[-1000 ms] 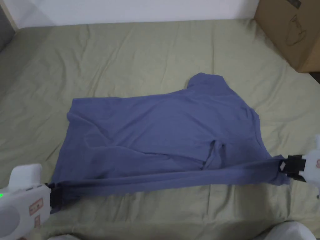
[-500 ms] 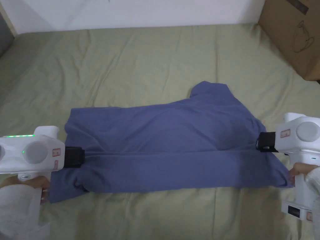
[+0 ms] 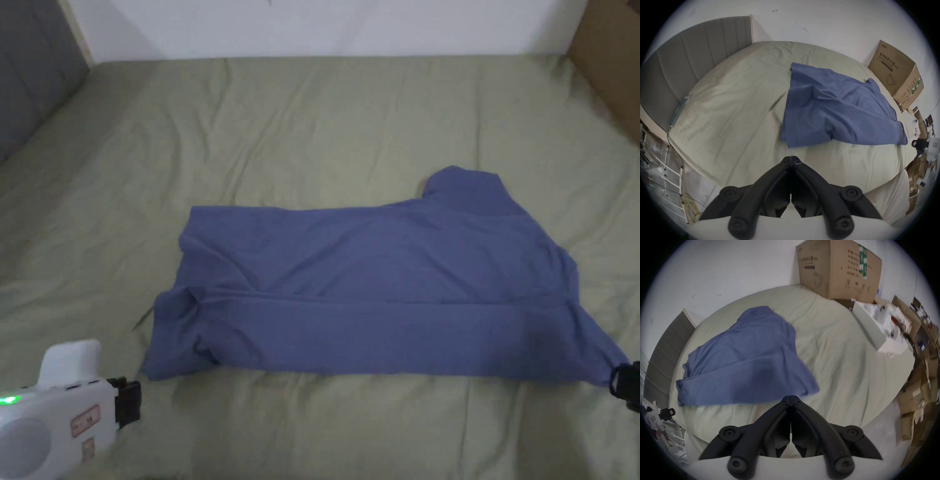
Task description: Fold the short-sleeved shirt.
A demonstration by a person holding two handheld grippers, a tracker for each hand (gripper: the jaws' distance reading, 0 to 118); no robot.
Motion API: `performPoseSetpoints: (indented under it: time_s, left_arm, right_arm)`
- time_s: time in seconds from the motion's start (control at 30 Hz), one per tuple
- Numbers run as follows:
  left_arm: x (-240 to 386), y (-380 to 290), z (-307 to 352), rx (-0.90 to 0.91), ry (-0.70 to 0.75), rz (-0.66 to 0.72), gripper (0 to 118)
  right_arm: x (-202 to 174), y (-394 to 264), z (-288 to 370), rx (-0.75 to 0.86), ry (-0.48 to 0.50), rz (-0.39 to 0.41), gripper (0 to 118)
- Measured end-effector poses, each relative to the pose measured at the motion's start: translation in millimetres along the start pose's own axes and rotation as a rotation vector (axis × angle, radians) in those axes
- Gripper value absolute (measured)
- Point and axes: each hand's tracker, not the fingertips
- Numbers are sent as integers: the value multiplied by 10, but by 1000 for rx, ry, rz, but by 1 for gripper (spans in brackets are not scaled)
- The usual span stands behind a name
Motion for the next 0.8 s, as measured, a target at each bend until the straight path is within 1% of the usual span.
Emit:
performPoseSetpoints:
  time_s: [0.03, 0.07, 0.1, 0.13, 0.17, 0.2, 0.23, 0.27, 0.3, 0.33, 0.37, 0.4, 0.47, 0.5, 0.53, 0.57, 0.6, 0.63, 0.67, 0.7, 0.77, 0.8]
  left_arm:
    - [1, -1, -13, 5, -12, 9, 2]
    - [-71, 29, -112, 13, -20, 16, 14]
    - [-66, 68, -143, 21, -20, 22, 38]
    - [-51, 132, -194, 21, -19, 23, 67]
    - [-40, 198, -260, 19, -19, 27, 76]
    - [-23, 257, -332, 18, -23, 32, 76]
    - [-20, 311, -427, 17, -21, 33, 91]
    - [-27, 360, -528, 16, -18, 35, 91]
    - [-32, 399, -646, 0, -4, 36, 86]
    - [-56, 423, -776, -36, 22, 39, 84]
    - [-65, 421, -893, -57, 17, 33, 78]
    - [-60, 397, -978, -79, 41, 30, 69]
    - [27, 350, -974, -34, 73, 17, 64]
    - [72, 367, -946, -30, 99, -29, 57]
    - [108, 393, -915, -25, 119, -75, 37]
    - [121, 426, -892, -11, 130, -102, 16]
    - [95, 439, -834, -7, 95, -77, 7]
    - [99, 490, -829, -17, 90, -65, 7]
    - [106, 515, -840, -35, 74, -77, 7]
    - [119, 524, -840, -29, 70, -92, 7]
    - [118, 547, -818, -30, 75, -111, 7]
    - [117, 561, -814, -33, 72, -112, 7]
  right_arm:
    - [-12, -50, -16, -6, -19, 27, 0]
    - [-26, -94, -28, -3, -29, 44, 0]
    - [-33, -120, -40, 1, -37, 49, 0]
    - [-38, -117, -43, -5, -33, 48, 0]
    - [-32, -121, -40, -8, -13, 36, 0]
    - [-39, -121, -32, -6, 4, 24, 0]
    - [-50, -116, -29, -3, 5, 27, 0]
    - [-67, -95, -17, 0, 4, 35, 0]
    - [-85, -95, -14, 6, -4, 43, 0]
    - [-89, -93, -15, 10, -6, 47, 0]
    - [-78, -83, -17, 9, -3, 48, 0]
    - [-71, -75, -19, 9, -1, 45, 0]
    - [-71, -67, -73, 3, 2, 37, 0]
    - [-77, -65, -99, -1, -3, 34, 0]
    - [-61, -53, -123, -2, -5, 29, 0]
    - [-54, -38, -155, -8, 3, 26, 6]
    - [-46, 6, -181, -15, 8, 24, 21]
    - [-33, 46, -205, -20, 9, 20, 48]
    - [-11, 95, -239, -23, 11, 16, 64]
    - [10, 136, -272, -16, 16, 8, 69]
    - [71, 233, -406, 12, 24, -8, 69]
    - [103, 284, -500, 1, 10, -20, 69]
